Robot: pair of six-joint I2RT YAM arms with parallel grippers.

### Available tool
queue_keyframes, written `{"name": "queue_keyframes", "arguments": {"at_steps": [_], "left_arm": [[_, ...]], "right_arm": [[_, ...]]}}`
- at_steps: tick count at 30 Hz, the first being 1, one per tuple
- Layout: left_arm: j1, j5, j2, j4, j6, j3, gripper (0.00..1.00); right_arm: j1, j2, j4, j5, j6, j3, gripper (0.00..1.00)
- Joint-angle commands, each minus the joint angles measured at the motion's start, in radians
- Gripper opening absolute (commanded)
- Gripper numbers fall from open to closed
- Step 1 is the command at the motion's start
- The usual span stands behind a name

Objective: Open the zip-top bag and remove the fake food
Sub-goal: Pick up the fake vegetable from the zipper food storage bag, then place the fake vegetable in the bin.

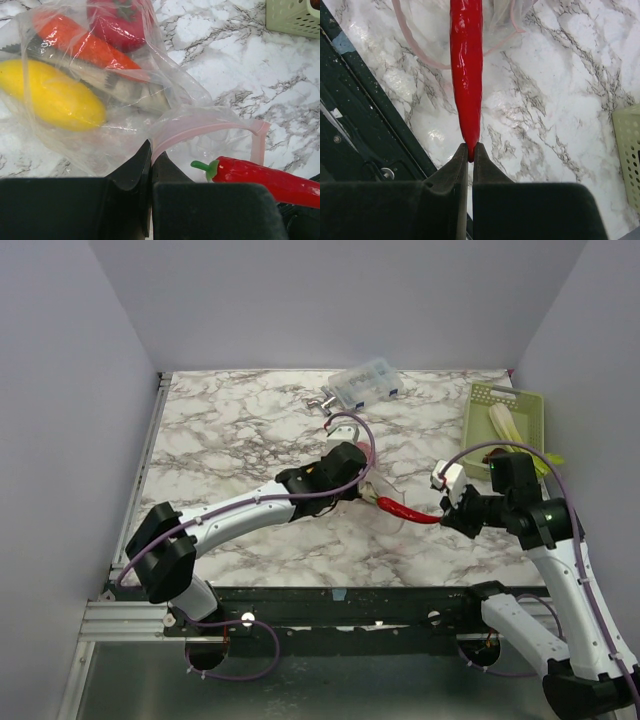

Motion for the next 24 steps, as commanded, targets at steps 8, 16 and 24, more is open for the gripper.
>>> {"name": "queue_keyframes", "arguments": {"at_steps": [8,16,24], "left_arm": [[0.030,-0.003,-0.069,-0.008,0.007,-0.070,0.00],[0.037,0.010,-0.072,0.000,0.014,-0.082,0.00],[0.042,0.027,-0.085,0.019,0.017,-0.103,0.00]], "right_arm": [[-0.065,-0.015,-0.078,-0.128,0.017,0.100,0.01],[-0.126,0.007,-0.085,-0.208,0.037,0.174,0.01],[-0.149,0.045,0.036,-0.124,0.123,0.194,0.00]]}}
